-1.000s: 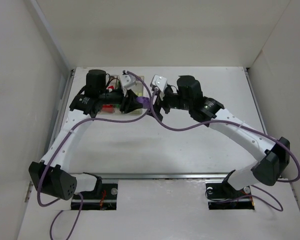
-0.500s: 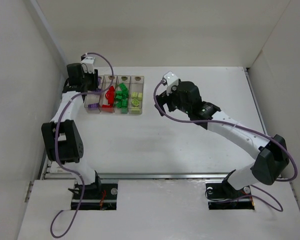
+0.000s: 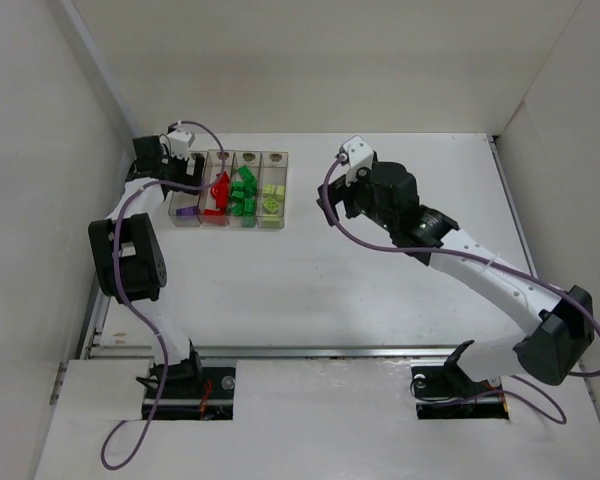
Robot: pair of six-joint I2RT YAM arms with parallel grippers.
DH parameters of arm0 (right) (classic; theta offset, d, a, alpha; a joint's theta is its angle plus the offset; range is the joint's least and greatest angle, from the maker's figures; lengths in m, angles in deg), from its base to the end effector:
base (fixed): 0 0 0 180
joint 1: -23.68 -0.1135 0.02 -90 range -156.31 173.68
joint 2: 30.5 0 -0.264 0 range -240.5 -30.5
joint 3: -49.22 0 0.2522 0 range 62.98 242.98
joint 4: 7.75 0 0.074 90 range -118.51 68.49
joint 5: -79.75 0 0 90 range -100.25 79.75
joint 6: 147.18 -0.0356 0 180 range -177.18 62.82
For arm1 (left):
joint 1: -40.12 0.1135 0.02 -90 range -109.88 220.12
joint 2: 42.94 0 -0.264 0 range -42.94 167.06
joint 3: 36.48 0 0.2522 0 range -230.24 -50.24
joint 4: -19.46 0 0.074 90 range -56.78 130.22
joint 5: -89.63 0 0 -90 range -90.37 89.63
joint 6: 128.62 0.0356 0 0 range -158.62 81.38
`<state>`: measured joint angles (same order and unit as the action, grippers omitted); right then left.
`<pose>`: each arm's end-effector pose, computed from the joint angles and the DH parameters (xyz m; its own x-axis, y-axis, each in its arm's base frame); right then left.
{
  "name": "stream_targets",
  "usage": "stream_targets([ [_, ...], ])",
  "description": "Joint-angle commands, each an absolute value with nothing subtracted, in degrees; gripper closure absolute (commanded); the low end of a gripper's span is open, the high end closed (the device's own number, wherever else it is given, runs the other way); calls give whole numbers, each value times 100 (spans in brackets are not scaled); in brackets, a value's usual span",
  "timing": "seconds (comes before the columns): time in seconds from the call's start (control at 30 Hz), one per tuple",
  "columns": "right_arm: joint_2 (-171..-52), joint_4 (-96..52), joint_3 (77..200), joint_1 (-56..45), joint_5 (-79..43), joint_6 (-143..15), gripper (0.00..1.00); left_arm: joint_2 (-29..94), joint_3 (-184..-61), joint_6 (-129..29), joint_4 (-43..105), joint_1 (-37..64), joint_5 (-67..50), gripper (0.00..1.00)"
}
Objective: Sort the legos into containers by color
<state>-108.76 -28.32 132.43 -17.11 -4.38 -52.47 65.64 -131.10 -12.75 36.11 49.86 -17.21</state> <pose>0.2469 0.2082 0.3643 -0.1559 -0.2424 -0.9576 -0.5901 0.8003 -0.1065 0.4373 0.0646 0.2479 -0.4150 0.3525 -0.8388 0.2944 0.9243 0.2428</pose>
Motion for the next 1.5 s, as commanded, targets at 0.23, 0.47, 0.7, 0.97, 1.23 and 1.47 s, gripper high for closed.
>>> stream_targets([
  [0.23,-10319,-2511,13443,-1718,232,-5235,0,5410,-13925,-1999,3241,5006,-93,0],
  [0.47,-10047,-2511,13698,-1367,1004,-5488,0,4972,-15597,-2289,4139,5005,1631,0],
  [0.7,-9923,-2511,13751,-412,3557,-6218,0,4039,-13815,-2200,4190,5137,2950,0],
  [0.97,-10116,-2511,14084,926,4224,-6773,0,3205,-12179,-2885,4570,5927,3267,0],
  [1.23,-10468,-2345,14296,980,3950,-6307,0,2238,-11064,-3264,4307,6394,3216,0],
  [1.47,-10521,-2142,14146,980,4398,-7387,0,1815,-10833,-3273,4210,6526,3153,0],
])
